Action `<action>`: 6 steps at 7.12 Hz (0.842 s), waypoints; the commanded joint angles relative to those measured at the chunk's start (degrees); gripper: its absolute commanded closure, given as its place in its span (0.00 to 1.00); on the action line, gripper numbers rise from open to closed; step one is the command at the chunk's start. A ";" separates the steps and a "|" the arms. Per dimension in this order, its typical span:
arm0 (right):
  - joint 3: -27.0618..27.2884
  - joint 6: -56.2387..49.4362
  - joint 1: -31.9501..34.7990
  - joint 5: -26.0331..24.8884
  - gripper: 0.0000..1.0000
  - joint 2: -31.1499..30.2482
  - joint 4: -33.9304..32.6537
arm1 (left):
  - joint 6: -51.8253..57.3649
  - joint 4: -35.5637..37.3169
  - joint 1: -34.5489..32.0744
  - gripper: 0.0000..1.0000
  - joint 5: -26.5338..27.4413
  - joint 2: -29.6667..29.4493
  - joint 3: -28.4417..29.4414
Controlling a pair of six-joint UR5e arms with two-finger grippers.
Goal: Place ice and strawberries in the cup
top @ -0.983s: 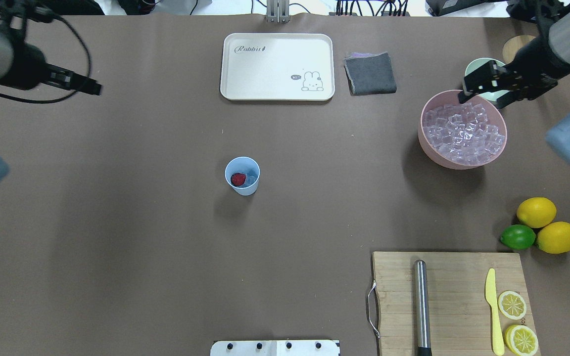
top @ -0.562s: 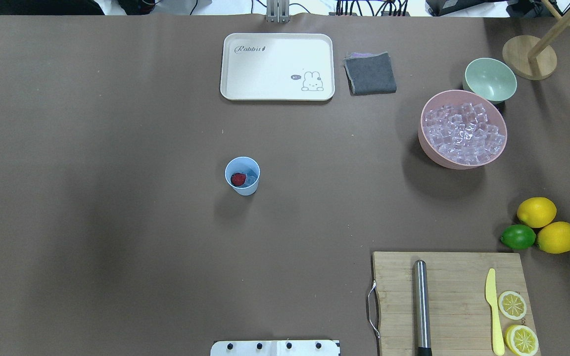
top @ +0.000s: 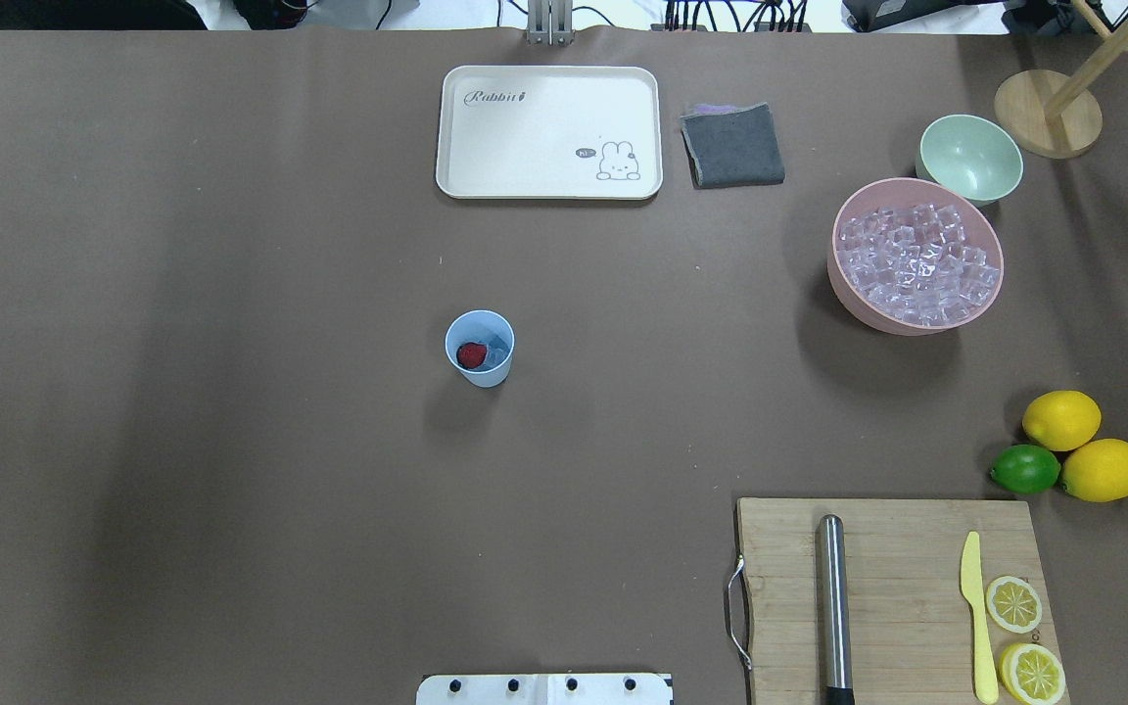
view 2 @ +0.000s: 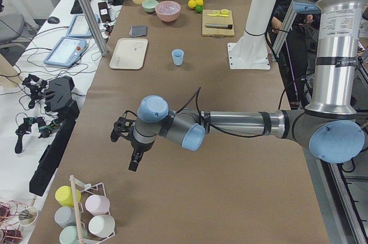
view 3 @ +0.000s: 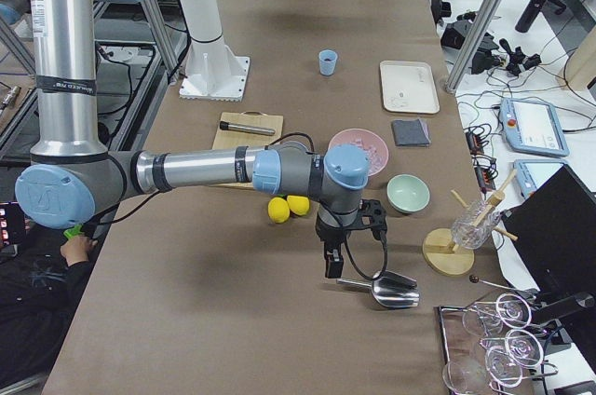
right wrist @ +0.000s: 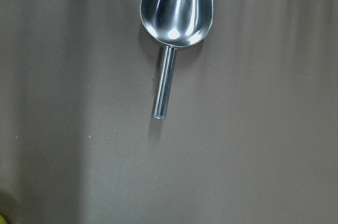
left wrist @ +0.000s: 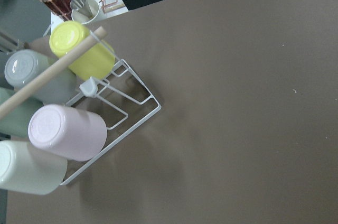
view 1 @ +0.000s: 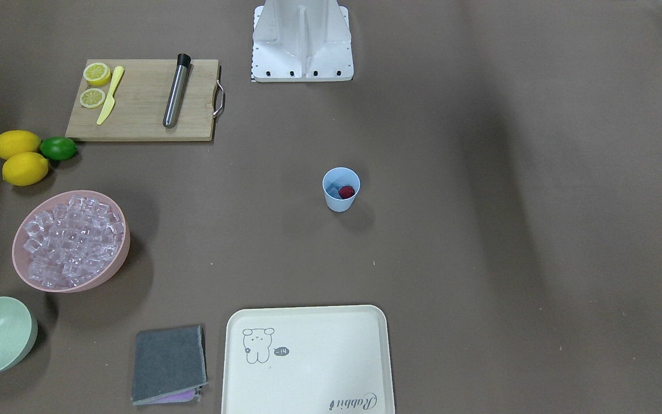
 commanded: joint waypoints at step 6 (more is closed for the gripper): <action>-0.13 5.50 1.26 1.11 0.01 -0.69 1.05 | 4.14 19.33 -2.09 0.02 -4.07 3.28 -12.85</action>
